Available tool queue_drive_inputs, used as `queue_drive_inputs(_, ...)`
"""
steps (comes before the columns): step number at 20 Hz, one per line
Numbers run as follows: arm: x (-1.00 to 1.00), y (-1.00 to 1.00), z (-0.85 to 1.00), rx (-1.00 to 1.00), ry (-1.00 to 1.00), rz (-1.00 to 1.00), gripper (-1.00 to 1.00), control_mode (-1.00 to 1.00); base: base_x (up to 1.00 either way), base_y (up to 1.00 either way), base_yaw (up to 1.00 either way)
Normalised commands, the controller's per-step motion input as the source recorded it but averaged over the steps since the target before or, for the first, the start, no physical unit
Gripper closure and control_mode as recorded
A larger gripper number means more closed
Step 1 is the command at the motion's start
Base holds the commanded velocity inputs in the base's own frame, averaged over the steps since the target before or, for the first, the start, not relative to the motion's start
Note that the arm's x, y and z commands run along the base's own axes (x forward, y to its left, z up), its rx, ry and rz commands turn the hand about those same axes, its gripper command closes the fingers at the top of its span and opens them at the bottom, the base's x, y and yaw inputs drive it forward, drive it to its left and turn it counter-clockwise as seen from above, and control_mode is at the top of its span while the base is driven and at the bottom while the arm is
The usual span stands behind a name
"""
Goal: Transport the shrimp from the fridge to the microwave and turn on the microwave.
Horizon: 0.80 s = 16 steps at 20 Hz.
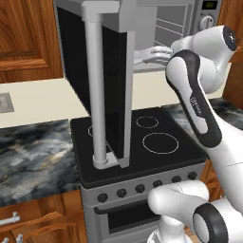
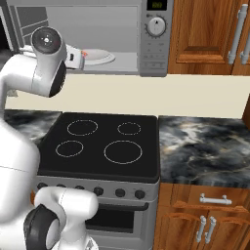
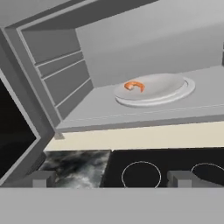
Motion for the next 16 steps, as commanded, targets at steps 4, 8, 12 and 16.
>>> queue_drive_inputs(4,-0.67,-0.06,0.01,0.14,0.14,-0.01,-1.00,-1.00,0.00,0.00,0.00)
queue_drive_inputs(8,-0.63,-0.06,0.01,0.14,0.12,-0.05,-1.00,-1.00,0.00,0.00,0.00)
queue_drive_inputs(12,-0.67,0.00,0.00,0.08,0.05,-0.02,-1.00,-1.00,0.00,0.00,0.00)
queue_drive_inputs(16,-0.63,0.00,-0.01,0.06,0.00,-0.03,-1.00,-1.00,0.00,0.00,0.00)
